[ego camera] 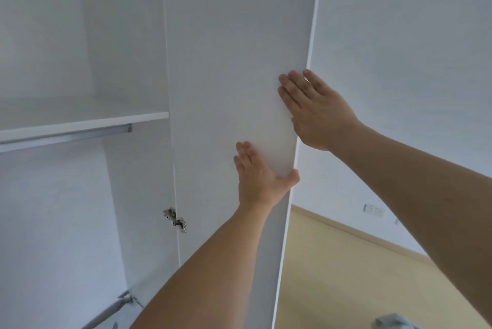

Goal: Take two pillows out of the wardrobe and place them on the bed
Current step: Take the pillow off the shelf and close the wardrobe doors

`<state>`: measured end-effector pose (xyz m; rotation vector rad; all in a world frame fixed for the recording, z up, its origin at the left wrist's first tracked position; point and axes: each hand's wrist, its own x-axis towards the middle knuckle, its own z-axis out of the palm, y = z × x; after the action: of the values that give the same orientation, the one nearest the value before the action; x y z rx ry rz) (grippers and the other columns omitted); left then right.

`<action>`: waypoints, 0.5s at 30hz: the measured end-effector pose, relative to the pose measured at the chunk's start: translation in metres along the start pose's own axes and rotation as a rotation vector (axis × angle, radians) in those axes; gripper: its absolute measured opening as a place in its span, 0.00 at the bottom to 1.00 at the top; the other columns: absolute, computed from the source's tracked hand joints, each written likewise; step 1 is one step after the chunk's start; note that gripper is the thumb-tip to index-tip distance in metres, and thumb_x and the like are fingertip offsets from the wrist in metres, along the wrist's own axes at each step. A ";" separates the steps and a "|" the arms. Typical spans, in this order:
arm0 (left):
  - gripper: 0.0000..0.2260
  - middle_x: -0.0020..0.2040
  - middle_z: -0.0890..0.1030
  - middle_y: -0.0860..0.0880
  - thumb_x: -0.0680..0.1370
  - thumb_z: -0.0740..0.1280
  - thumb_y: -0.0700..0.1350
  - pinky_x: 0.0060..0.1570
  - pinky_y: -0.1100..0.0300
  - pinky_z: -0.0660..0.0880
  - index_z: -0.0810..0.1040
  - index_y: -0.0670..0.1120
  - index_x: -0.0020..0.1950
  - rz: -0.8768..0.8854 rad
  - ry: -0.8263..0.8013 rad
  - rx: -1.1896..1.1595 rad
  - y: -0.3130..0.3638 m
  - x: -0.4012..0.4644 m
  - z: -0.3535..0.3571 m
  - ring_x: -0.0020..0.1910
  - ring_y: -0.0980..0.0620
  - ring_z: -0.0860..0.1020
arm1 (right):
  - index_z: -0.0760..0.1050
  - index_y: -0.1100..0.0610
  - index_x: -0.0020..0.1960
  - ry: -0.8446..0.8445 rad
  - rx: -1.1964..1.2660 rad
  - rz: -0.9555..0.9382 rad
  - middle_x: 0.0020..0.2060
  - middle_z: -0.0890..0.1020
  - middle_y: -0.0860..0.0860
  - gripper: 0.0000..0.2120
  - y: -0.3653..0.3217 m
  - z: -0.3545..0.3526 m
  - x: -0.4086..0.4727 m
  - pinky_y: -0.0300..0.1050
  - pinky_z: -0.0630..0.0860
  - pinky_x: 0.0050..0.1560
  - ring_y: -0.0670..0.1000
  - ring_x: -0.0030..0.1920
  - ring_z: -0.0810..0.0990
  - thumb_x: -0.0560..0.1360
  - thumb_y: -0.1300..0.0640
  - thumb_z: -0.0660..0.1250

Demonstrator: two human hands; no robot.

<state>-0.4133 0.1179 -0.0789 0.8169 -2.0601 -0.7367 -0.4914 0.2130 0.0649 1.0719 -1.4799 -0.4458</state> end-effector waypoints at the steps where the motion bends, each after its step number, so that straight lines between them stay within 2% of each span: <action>1: 0.59 0.79 0.36 0.45 0.66 0.68 0.67 0.76 0.45 0.50 0.34 0.41 0.77 -0.016 0.003 -0.001 0.003 0.004 0.006 0.78 0.41 0.39 | 0.50 0.63 0.78 -0.044 -0.004 0.004 0.77 0.52 0.59 0.29 0.001 0.005 -0.002 0.55 0.43 0.77 0.58 0.78 0.50 0.79 0.52 0.47; 3: 0.59 0.79 0.36 0.45 0.64 0.67 0.68 0.74 0.42 0.55 0.33 0.41 0.77 -0.048 0.018 -0.004 0.008 0.012 0.016 0.78 0.40 0.39 | 0.44 0.62 0.78 -0.118 -0.013 0.004 0.78 0.46 0.59 0.30 0.002 0.010 -0.005 0.55 0.40 0.77 0.58 0.78 0.46 0.81 0.51 0.45; 5: 0.59 0.79 0.37 0.44 0.63 0.66 0.69 0.73 0.41 0.58 0.33 0.41 0.77 -0.053 0.037 0.001 0.005 0.015 0.025 0.77 0.39 0.39 | 0.42 0.62 0.78 -0.147 -0.010 0.013 0.78 0.45 0.59 0.30 0.001 0.015 -0.005 0.55 0.39 0.77 0.58 0.78 0.45 0.81 0.51 0.45; 8: 0.58 0.80 0.40 0.43 0.64 0.60 0.74 0.74 0.41 0.56 0.36 0.40 0.78 0.041 0.084 0.065 -0.009 0.013 0.029 0.78 0.39 0.41 | 0.54 0.64 0.77 -0.018 0.061 0.055 0.77 0.55 0.60 0.29 -0.007 0.021 -0.004 0.55 0.45 0.77 0.59 0.77 0.54 0.79 0.53 0.52; 10: 0.53 0.80 0.46 0.42 0.68 0.57 0.75 0.73 0.42 0.55 0.43 0.40 0.79 0.180 0.141 0.161 -0.031 0.013 0.018 0.79 0.41 0.46 | 0.59 0.65 0.75 0.066 0.149 0.072 0.76 0.59 0.60 0.28 -0.022 0.017 0.002 0.55 0.47 0.77 0.59 0.76 0.57 0.78 0.55 0.55; 12: 0.43 0.80 0.51 0.43 0.75 0.54 0.69 0.74 0.41 0.55 0.49 0.41 0.79 0.291 0.213 0.273 -0.062 0.017 -0.005 0.79 0.44 0.50 | 0.54 0.65 0.77 0.081 0.241 0.088 0.77 0.55 0.60 0.29 -0.043 0.009 0.015 0.56 0.44 0.77 0.59 0.77 0.52 0.79 0.55 0.53; 15: 0.35 0.79 0.53 0.41 0.80 0.51 0.62 0.75 0.42 0.54 0.52 0.39 0.78 0.270 0.278 0.458 -0.119 0.024 -0.056 0.79 0.43 0.50 | 0.49 0.64 0.77 0.087 0.392 0.106 0.78 0.49 0.59 0.29 -0.085 -0.006 0.048 0.55 0.40 0.76 0.58 0.78 0.46 0.81 0.55 0.52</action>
<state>-0.3436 0.0131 -0.1248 0.8096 -2.0500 0.0047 -0.4492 0.1332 0.0266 1.2923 -1.5740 -0.0305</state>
